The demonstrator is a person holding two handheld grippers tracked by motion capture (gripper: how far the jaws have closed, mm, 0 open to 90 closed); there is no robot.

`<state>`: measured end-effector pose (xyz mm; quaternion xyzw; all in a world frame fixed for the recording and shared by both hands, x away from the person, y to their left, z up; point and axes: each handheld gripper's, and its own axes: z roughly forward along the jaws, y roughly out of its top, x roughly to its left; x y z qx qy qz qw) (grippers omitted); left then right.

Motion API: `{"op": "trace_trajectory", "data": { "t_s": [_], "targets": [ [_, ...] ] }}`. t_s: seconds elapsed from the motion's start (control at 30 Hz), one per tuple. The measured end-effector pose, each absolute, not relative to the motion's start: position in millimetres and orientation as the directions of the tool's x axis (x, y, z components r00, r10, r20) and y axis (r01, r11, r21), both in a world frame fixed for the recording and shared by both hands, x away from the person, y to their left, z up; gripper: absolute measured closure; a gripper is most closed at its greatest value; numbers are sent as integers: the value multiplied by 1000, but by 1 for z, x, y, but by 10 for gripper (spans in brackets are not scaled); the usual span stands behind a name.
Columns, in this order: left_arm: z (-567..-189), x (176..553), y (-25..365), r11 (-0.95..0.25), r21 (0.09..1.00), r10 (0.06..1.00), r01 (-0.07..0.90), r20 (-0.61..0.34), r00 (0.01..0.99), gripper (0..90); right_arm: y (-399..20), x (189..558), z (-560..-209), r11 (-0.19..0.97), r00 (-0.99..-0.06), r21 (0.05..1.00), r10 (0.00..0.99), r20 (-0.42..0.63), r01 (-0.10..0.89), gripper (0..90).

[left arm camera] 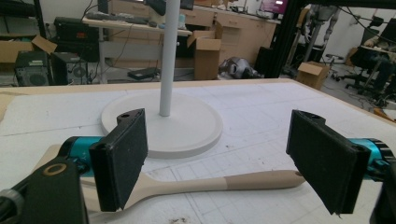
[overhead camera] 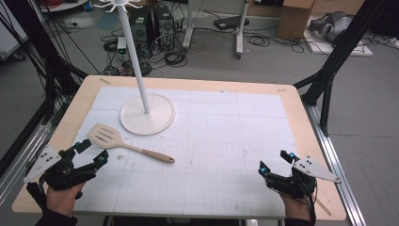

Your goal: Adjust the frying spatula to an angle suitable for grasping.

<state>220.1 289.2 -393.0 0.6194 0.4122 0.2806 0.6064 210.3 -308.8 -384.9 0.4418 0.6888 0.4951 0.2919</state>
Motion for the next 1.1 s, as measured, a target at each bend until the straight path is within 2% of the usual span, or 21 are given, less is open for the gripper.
{"op": "trace_trajectory", "data": {
  "t_s": [0.53, 0.7, 0.77, 0.87, 0.93, 0.97, 1.0, 1.07, 1.1],
  "targets": [
    [-394, 226, 301, 84, 976, 890, 203, -165, 424, 225, -312, 211, -387, 97, -419, 934, 906, 60, 344, 148],
    [-392, 227, 314, 89, 970, 896, 228, -178, 406, 362, -311, 209, -386, 106, -419, 933, 906, 52, 345, 148],
    [-391, 230, 318, 81, 965, 889, 251, -184, 420, 478, -310, 209, -386, 107, -418, 932, 907, 52, 347, 148],
    [-392, 235, 323, 83, 957, 887, 279, -199, 417, 567, -309, 209, -387, 108, -420, 931, 906, 51, 348, 148],
    [-394, 241, 329, 87, 952, 888, 293, -207, 410, 658, -308, 210, -387, 114, -422, 931, 905, 47, 348, 148],
    [-394, 245, 333, 84, 951, 890, 297, -206, 406, 658, -308, 210, -387, 113, -420, 929, 906, 49, 352, 148],
    [-394, 252, 339, 71, 950, 896, 304, -195, 399, 767, -307, 210, -387, 111, -420, 930, 906, 50, 351, 148],
    [-393, 256, 342, 65, 949, 902, 308, -188, 390, 785, -307, 210, -387, 111, -419, 930, 907, 49, 350, 148],
    [-391, 265, 348, 45, 949, 915, 311, -164, 368, 844, -307, 210, -386, 112, -418, 931, 907, 48, 348, 148]
  ]
}}
